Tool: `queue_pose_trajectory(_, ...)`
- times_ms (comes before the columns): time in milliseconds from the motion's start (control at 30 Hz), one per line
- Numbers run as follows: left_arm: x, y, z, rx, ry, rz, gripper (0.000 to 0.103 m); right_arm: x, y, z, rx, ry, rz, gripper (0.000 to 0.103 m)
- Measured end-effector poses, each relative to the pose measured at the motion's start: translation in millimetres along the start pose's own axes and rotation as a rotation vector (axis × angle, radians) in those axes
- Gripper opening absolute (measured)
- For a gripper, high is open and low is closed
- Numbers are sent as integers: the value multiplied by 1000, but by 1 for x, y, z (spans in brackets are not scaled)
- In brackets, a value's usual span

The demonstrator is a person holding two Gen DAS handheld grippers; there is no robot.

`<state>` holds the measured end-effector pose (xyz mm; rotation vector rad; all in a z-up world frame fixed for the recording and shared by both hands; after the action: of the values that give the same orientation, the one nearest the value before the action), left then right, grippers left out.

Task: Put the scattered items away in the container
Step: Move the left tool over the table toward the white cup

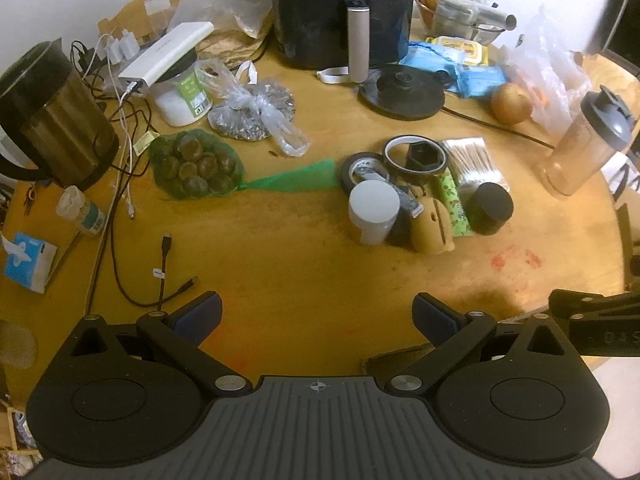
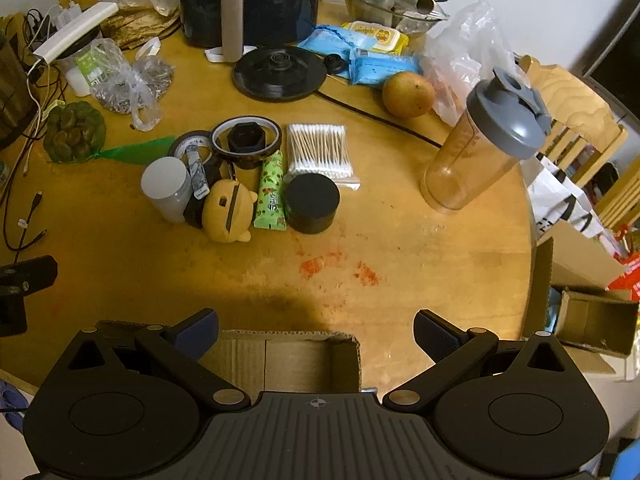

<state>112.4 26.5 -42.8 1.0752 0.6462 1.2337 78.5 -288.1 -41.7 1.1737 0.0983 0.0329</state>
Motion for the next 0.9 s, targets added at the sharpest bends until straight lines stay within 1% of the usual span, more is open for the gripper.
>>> queue_pose_trajectory(67,-2,3,2,3,5,14,103,0,1,3,-7,14,15,103)
queue_pose_trajectory(233,-7,9,4,11,28,45,103,-4,2,6,-16,27,23,103)
queue_pose_trajectory(400,-14,12,4,23,45,65,103,-13,4,9,-24,22,13,103)
queue_pose_trajectory(667,-26,14,4,34,74,77,103,-28,6,11,-35,24,-12,103)
queue_pose_trajectory(900,-33,13,6,39,89,65,103,-39,7,13,-40,14,-33,103)
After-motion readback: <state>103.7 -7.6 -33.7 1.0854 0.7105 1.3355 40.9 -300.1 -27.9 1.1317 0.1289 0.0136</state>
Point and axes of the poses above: each gripper's, at about its wrist camera, not at the fingertips, and y roughly against the way its jaws point, x to its left, z to its top, the point moved 3 cm from there along -y, roughly the way its jaws point, and after that the axes turned 14 degrees about -y, right-handed, at the moved point
